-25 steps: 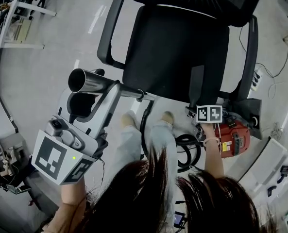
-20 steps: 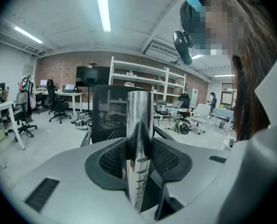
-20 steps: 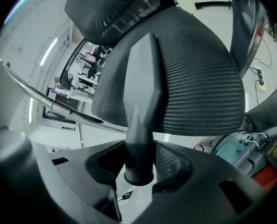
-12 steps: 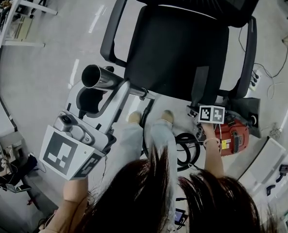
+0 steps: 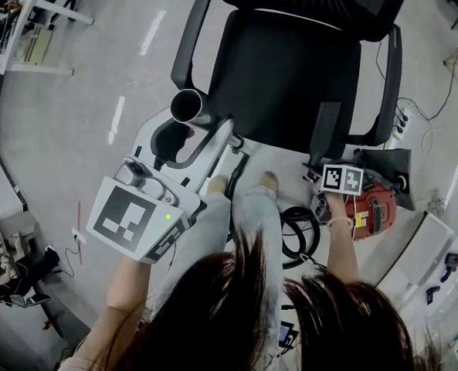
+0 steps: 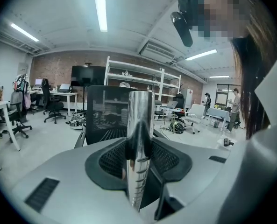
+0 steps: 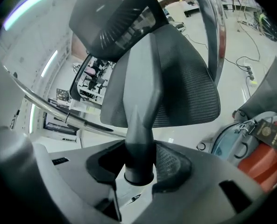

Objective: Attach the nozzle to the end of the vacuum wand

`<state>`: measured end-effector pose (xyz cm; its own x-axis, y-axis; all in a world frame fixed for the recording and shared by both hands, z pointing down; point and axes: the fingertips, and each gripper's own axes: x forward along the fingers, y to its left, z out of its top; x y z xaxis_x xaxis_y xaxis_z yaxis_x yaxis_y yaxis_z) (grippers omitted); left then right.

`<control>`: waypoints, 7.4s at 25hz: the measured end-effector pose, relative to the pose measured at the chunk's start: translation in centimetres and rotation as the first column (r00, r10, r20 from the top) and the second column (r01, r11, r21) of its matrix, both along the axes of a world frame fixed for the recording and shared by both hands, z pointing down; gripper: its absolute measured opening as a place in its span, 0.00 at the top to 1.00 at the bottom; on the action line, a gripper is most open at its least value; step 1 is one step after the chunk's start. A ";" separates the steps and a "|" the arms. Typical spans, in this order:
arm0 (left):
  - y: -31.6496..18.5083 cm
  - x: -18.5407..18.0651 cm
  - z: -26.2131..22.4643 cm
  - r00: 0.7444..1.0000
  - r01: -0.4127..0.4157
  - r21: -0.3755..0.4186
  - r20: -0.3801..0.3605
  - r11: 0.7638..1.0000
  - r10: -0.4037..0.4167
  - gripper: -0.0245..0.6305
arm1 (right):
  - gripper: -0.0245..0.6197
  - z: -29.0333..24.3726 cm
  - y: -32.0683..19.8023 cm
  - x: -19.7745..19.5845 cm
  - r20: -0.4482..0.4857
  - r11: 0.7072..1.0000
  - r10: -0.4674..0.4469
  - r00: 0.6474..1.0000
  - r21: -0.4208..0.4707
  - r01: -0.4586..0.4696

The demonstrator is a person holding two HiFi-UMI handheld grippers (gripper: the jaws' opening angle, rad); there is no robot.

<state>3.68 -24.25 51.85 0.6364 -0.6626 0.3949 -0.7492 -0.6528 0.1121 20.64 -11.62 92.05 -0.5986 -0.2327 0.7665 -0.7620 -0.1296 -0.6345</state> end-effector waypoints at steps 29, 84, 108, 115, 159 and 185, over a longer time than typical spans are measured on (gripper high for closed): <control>3.1 -0.9 -1.7 0.995 -0.094 -0.022 0.023 0.995 0.094 0.72 | 0.68 -13.1 6.3 -5.3 0.025 0.985 0.142 0.990 0.099 -0.144; 9.9 -2.2 -5.0 0.951 -0.311 -0.060 -0.023 0.949 0.310 0.72 | 0.68 -35.6 6.9 -13.8 0.080 0.852 0.309 0.948 0.421 -0.313; 15.8 -4.5 -7.0 0.929 -0.368 -0.012 -0.032 0.930 0.368 0.72 | 0.68 -46.4 3.8 -16.8 0.102 0.708 0.255 0.962 0.657 -0.258; 16.8 -2.7 -6.6 0.937 -0.349 0.003 -0.016 0.937 0.349 0.72 | 0.68 -47.9 3.8 -14.8 0.108 0.702 0.163 0.981 0.686 -0.192; 23.5 0.8 -7.0 0.940 -0.342 0.028 0.002 0.939 0.342 0.71 | 0.68 -57.0 7.3 -15.7 0.218 0.537 -0.023 0.976 0.826 -0.172; 21.6 -0.3 -6.9 0.922 -0.386 0.020 -0.017 0.922 0.386 0.71 | 0.68 -57.8 6.4 -18.0 0.163 0.460 -0.004 0.987 0.876 -0.143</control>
